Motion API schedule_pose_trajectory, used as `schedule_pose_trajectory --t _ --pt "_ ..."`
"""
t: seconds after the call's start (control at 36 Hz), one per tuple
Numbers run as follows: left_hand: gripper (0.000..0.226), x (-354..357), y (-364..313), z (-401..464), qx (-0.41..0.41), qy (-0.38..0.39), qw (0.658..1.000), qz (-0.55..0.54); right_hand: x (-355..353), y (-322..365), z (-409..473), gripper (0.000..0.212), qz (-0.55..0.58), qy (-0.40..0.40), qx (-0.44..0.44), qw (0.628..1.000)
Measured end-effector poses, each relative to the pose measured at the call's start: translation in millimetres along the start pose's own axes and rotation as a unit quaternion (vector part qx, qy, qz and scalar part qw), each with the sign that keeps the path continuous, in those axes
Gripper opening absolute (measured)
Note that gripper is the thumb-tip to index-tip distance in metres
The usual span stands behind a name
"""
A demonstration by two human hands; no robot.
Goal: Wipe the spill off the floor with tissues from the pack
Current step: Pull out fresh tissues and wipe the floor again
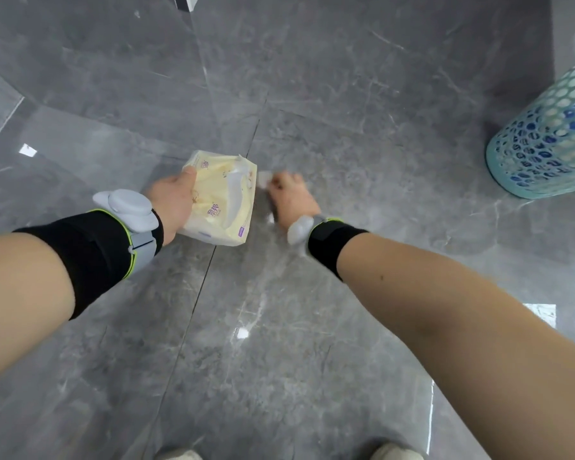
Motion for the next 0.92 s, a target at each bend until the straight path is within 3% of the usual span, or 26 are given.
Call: schedule_pose_trajectory --t 0.08,0.14,0.22,0.28,0.36,0.44,0.56,0.67,0.83,0.92 --pt "0.07 -6.2 8.1 -2.2 0.022 0.046 0.997 0.062 -8.9 -49.6 1.3 0.065 -0.008 0.019 0.131 0.991" --pt "0.073 -10.8 10.9 -3.1 0.009 0.046 0.998 0.046 -15.6 -80.3 -4.9 0.066 -0.018 0.049 0.199 0.979" --pt "0.071 -6.0 2.5 -9.4 0.019 0.034 0.998 0.049 -21.9 -93.7 -14.2 0.066 -0.03 0.09 0.245 0.965" --pt "0.071 -5.0 -2.0 -12.1 0.003 0.011 1.0 0.001 -19.4 -83.7 -17.1 0.069 -0.036 0.091 0.243 0.965" --pt "0.071 -4.1 0.2 -14.2 -0.002 0.018 0.999 -0.036 -8.8 -54.4 -24.0 0.055 0.015 0.053 0.211 0.976" --pt "0.061 -4.0 -4.0 -17.9 -0.01 -0.022 0.998 -0.05 3.8 -11.6 -34.5 0.054 0.035 0.031 0.11 0.993" --pt "0.055 3.0 -5.9 -20.4 0.006 -0.016 0.998 -0.054 15.3 52.0 -64.1 0.062 0.071 0.038 -0.013 0.997" --pt "0.048 7.8 -12.7 -27.6 0.04 -0.014 0.998 -0.05 19.5 84.9 -104.4 0.044 0.123 0.038 -0.086 0.988" --pt "0.047 7.8 -22.9 -37.0 0.049 -0.007 0.997 -0.058 9.3 77.4 -110.6 0.029 0.16 0.069 -0.022 0.984" --pt "0.049 7.0 -29.4 -45.3 0.062 0.0 0.997 -0.054 -0.7 65.9 -111.1 0.024 0.252 0.04 0.095 0.962"
Point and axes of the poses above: each hand's wrist, its own z-axis towards the middle knuckle, its own x-axis out of the palm, y = z × x, the point moved 1 cm from there along z, towards the middle knuckle, and after that the axes turned 12 degrees about -z, right-handed, at the moved point
